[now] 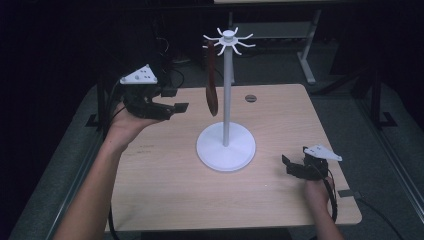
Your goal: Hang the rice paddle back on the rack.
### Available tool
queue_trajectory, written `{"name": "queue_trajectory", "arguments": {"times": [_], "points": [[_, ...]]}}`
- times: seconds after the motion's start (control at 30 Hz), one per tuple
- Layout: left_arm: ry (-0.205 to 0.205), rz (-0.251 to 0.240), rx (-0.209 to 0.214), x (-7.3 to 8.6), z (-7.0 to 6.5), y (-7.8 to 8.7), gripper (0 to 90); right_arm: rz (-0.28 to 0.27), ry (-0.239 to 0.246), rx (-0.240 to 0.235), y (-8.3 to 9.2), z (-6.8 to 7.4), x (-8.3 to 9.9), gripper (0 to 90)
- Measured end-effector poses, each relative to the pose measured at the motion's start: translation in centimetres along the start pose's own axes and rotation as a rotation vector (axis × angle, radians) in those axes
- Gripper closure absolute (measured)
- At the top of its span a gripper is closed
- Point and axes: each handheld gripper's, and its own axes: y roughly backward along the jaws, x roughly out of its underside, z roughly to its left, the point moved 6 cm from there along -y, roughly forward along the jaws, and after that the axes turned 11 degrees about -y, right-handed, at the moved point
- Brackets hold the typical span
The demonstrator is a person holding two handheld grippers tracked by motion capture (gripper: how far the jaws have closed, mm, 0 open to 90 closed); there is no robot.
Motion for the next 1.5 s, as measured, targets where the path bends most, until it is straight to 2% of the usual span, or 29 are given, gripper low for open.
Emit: {"name": "queue_trajectory", "arguments": {"times": [0.2, 0.33, 0.47, 0.63, 0.87, 1.17, 1.5], "points": [[0.013, 0.035, -0.037, 2.1, -0.3, -0.1, 20.2, 0.001, 0.0, 0.0, 0.0, 0.0, 0.0, 13.6], [0.025, 0.054, -0.04, 3.6, -0.6, -0.1, 17.8, 0.001, 0.0, 0.0, 0.0, 0.0, 0.0, 13.6], [0.035, 0.063, -0.04, 4.7, -1.0, -0.1, 16.8, 0.001, 0.001, 0.001, 0.0, 0.0, 0.0, 13.6], [0.064, 0.083, -0.037, 7.3, -1.8, -0.1, 16.3, 0.0, 0.003, 0.002, 0.0, 0.0, 0.0, 13.6], [0.098, 0.097, -0.04, 10.2, -3.0, -0.2, 16.3, 0.001, 0.004, 0.003, 0.0, 0.0, 0.0, 13.5], [0.104, 0.135, -0.055, 13.6, -4.6, -0.3, 16.3, 0.001, 0.004, 0.003, 0.0, 0.1, 0.0, 13.6], [0.138, 0.148, -0.068, 17.5, -6.2, -0.2, 16.3, 0.0, 0.007, 0.004, 0.0, 0.1, 0.0, 13.5]]}}
